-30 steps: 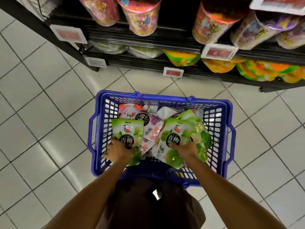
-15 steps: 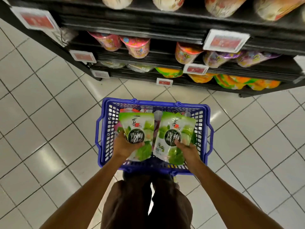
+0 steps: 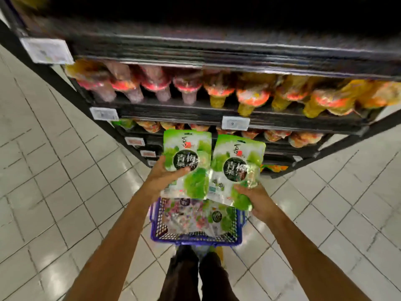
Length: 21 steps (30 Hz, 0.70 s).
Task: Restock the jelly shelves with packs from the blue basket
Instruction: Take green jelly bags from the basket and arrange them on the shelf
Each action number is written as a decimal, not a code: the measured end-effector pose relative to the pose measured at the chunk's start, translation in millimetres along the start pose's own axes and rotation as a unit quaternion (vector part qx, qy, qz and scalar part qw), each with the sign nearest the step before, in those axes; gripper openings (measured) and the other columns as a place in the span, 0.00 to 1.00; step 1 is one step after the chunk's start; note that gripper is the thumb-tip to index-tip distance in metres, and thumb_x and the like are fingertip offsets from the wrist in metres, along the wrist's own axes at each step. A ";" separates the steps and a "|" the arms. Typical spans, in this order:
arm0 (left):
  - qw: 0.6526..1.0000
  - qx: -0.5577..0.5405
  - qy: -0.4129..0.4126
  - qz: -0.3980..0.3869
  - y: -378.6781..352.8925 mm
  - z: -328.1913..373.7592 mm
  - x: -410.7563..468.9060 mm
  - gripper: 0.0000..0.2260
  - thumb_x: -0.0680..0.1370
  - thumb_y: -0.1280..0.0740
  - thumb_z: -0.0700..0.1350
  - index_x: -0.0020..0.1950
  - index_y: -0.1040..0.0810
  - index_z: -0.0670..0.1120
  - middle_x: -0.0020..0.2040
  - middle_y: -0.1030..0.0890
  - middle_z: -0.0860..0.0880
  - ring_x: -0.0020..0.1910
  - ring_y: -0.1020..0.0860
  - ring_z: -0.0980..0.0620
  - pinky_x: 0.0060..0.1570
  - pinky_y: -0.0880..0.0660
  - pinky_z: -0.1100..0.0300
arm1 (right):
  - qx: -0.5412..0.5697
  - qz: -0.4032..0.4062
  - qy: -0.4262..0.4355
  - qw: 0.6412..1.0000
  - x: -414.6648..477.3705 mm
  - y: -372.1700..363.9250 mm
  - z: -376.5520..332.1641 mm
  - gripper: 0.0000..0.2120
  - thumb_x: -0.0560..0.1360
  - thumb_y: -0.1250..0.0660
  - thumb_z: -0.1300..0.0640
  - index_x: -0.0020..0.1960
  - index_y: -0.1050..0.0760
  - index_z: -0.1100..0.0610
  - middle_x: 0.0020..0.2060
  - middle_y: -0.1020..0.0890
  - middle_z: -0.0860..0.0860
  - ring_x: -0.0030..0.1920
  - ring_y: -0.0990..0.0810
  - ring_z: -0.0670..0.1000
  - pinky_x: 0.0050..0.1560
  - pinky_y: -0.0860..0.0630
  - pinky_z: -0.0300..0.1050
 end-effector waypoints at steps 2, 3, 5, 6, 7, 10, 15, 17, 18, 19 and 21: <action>0.999 -0.010 -0.044 -0.016 -0.2 45.9 -21.1 0.42 0.61 0.19 0.47 0.72 0.31 0.49 0.60 0.18 0.49 0.55 0.17 0.53 0.60 0.22 0.47 | -0.007 -0.002 0.046 0.999 -25.7 -7.7 -45.8 0.15 0.61 0.24 0.66 0.47 0.18 0.58 0.38 0.13 0.53 0.37 0.14 0.52 0.32 0.20 0.43; 0.997 -0.011 -0.068 -0.020 -0.6 68.5 -31.7 0.45 0.56 0.17 0.50 0.71 0.30 0.50 0.58 0.17 0.50 0.53 0.17 0.55 0.57 0.20 0.50 | -0.009 -0.003 0.069 0.998 -37.2 -10.7 -68.6 0.16 0.58 0.23 0.64 0.45 0.18 0.57 0.38 0.13 0.52 0.36 0.14 0.51 0.32 0.20 0.43; 0.993 -0.010 -0.116 -0.028 -0.8 112.5 -51.8 0.48 0.49 0.14 0.53 0.67 0.28 0.55 0.57 0.16 0.52 0.54 0.17 0.53 0.51 0.19 0.57 | -0.017 -0.013 0.118 0.993 -60.3 -18.6 -113.4 0.17 0.55 0.21 0.62 0.43 0.17 0.56 0.37 0.13 0.52 0.36 0.15 0.50 0.32 0.20 0.43; 0.989 -0.005 -0.144 -0.032 -0.3 134.2 -61.5 0.47 0.48 0.14 0.52 0.65 0.27 0.57 0.59 0.17 0.52 0.58 0.18 0.51 0.53 0.20 0.55 | -0.019 -0.019 0.143 0.989 -72.2 -23.3 -134.9 0.17 0.55 0.22 0.62 0.44 0.17 0.56 0.38 0.13 0.52 0.37 0.14 0.50 0.33 0.19 0.43; 0.984 0.004 -0.174 -0.036 1.0 155.7 -71.0 0.46 0.49 0.14 0.50 0.65 0.28 0.59 0.60 0.18 0.51 0.61 0.20 0.49 0.57 0.22 0.52 | -0.021 -0.026 0.168 0.985 -84.3 -29.1 -155.8 0.18 0.57 0.23 0.63 0.46 0.18 0.56 0.39 0.13 0.52 0.38 0.14 0.50 0.35 0.19 0.43; 0.964 0.028 -0.257 -0.055 7.3 218.9 -100.3 0.43 0.55 0.15 0.45 0.65 0.29 0.62 0.62 0.19 0.52 0.61 0.20 0.50 0.59 0.22 0.51 | -0.041 -0.050 0.241 0.968 -118.7 -51.6 -216.5 0.25 0.59 0.25 0.65 0.56 0.21 0.58 0.47 0.13 0.55 0.46 0.14 0.54 0.41 0.17 0.47; 0.928 0.025 -0.366 -0.066 23.5 317.5 -149.0 0.41 0.57 0.16 0.42 0.65 0.28 0.57 0.60 0.18 0.50 0.59 0.19 0.48 0.54 0.20 0.52 | -0.011 -0.066 0.354 0.933 -169.9 -94.3 -302.7 0.23 0.61 0.26 0.67 0.56 0.21 0.59 0.50 0.14 0.58 0.49 0.15 0.58 0.43 0.16 0.51; 0.908 0.024 -0.413 -0.062 31.3 355.9 -168.2 0.38 0.57 0.17 0.42 0.63 0.27 0.59 0.59 0.17 0.53 0.58 0.18 0.51 0.51 0.20 0.59 | -0.003 -0.076 0.403 0.912 -191.1 -112.4 -330.9 0.20 0.61 0.26 0.68 0.51 0.17 0.56 0.49 0.14 0.57 0.48 0.14 0.56 0.41 0.17 0.49; 0.898 0.024 -0.435 -0.057 35.9 374.4 -177.6 0.37 0.57 0.17 0.43 0.62 0.27 0.60 0.58 0.17 0.54 0.57 0.18 0.54 0.49 0.20 0.63 | -0.002 -0.077 0.426 0.901 -202.1 -120.7 -344.6 0.19 0.61 0.25 0.67 0.51 0.17 0.55 0.49 0.14 0.57 0.48 0.14 0.56 0.42 0.17 0.48; 0.889 0.020 -0.454 -0.055 40.8 391.9 -185.8 0.37 0.57 0.17 0.42 0.61 0.27 0.61 0.58 0.17 0.56 0.57 0.18 0.55 0.48 0.21 0.64 | -0.004 -0.075 0.448 0.891 -213.1 -127.7 -357.5 0.19 0.61 0.24 0.66 0.51 0.16 0.54 0.50 0.14 0.57 0.49 0.14 0.56 0.42 0.18 0.47; 0.871 0.006 -0.488 -0.058 51.6 424.0 -199.7 0.37 0.57 0.17 0.40 0.61 0.26 0.62 0.58 0.17 0.56 0.57 0.18 0.56 0.47 0.20 0.65 | -0.003 -0.065 0.486 0.872 -235.6 -141.0 -382.0 0.20 0.61 0.23 0.64 0.52 0.16 0.53 0.51 0.14 0.57 0.50 0.14 0.56 0.43 0.18 0.46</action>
Point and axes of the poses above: each hand's wrist, its own x-axis towards the middle knuckle, its own y-axis out of the back of the hand, z = x × y, the point moved 6 cm from there along x, towards the middle knuckle
